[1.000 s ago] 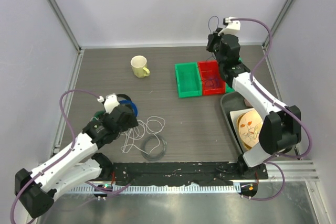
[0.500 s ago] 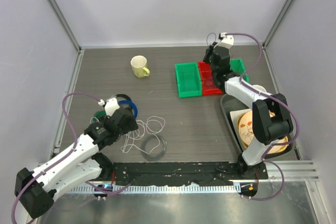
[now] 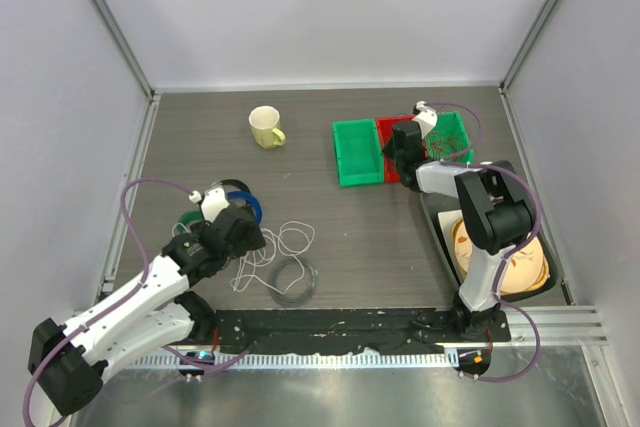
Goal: Untangle the cables
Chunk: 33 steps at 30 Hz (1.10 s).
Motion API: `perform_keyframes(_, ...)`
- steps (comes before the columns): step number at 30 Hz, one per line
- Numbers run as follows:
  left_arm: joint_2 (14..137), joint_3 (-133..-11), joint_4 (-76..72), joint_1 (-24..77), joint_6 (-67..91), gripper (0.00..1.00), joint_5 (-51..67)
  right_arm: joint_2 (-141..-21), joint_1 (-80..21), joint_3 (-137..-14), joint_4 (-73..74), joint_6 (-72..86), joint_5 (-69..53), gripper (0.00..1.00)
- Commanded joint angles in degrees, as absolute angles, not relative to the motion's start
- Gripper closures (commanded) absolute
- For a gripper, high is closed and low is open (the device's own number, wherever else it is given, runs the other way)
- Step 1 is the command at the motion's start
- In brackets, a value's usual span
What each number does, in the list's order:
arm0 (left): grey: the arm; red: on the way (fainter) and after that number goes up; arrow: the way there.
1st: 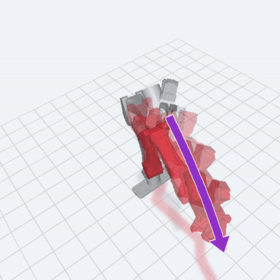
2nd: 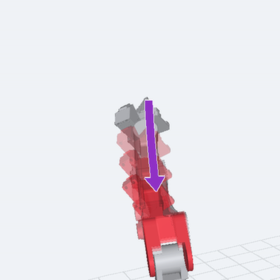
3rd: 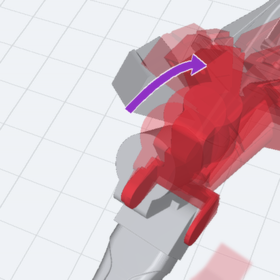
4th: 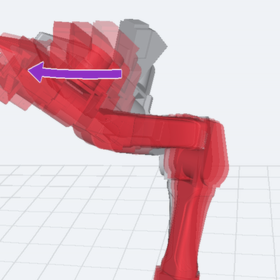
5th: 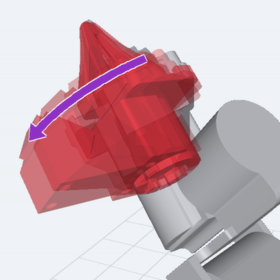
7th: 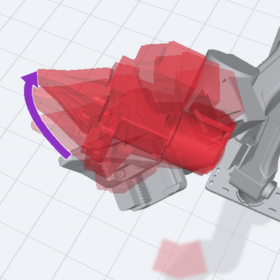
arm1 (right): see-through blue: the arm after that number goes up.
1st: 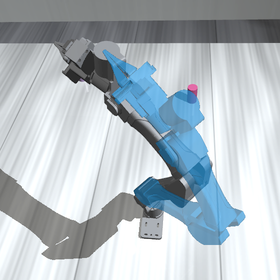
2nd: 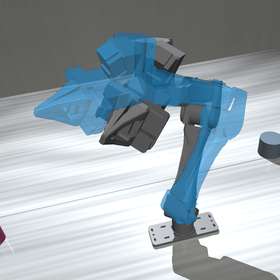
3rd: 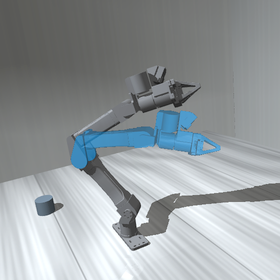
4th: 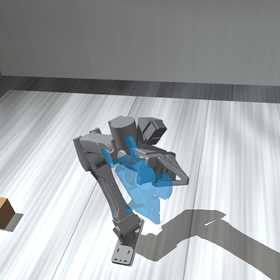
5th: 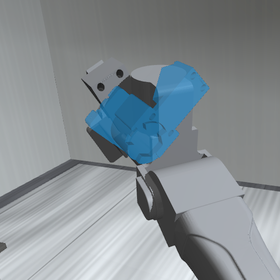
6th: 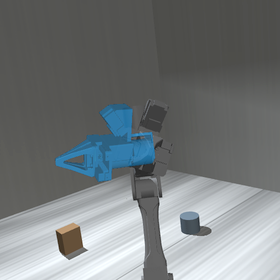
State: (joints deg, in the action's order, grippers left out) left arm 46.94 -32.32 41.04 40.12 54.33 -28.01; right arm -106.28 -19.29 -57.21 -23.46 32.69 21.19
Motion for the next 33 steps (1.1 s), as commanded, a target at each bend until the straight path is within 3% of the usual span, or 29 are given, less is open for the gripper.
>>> perform_keyframes(1,45.09,-32.17,40.52,39.99,55.90,0.00,-28.56,-107.13,-19.34,-58.80,-24.00,37.09,23.72,0.99)
perform_keyframes(8,44.30,-31.90,41.75,39.99,56.95,0.00,-28.56,-111.09,-19.07,-63.81,-17.32,36.03,26.72,0.99)
perform_keyframes(18,43.95,-31.91,42.19,39.99,58.01,0.00,-27.95,-101.19,-18.98,-63.37,-15.74,31.73,26.29,0.59)
perform_keyframes(20,44.03,-31.91,41.92,39.99,58.10,0.00,-27.60,-98.98,-18.98,-62.84,-14.59,30.16,25.06,0.55)
perform_keyframes(27,43.77,-32.52,42.01,39.90,57.75,0.00,-27.51,-88.52,-18.98,-59.24,-11.78,26.55,12.23,0.32)
perform_keyframes(33,43.51,-32.52,42.02,39.90,58.36,0.00,-28.65,-78.15,-21.26,-52.83,-12.56,19.70,-7.97,0.25)
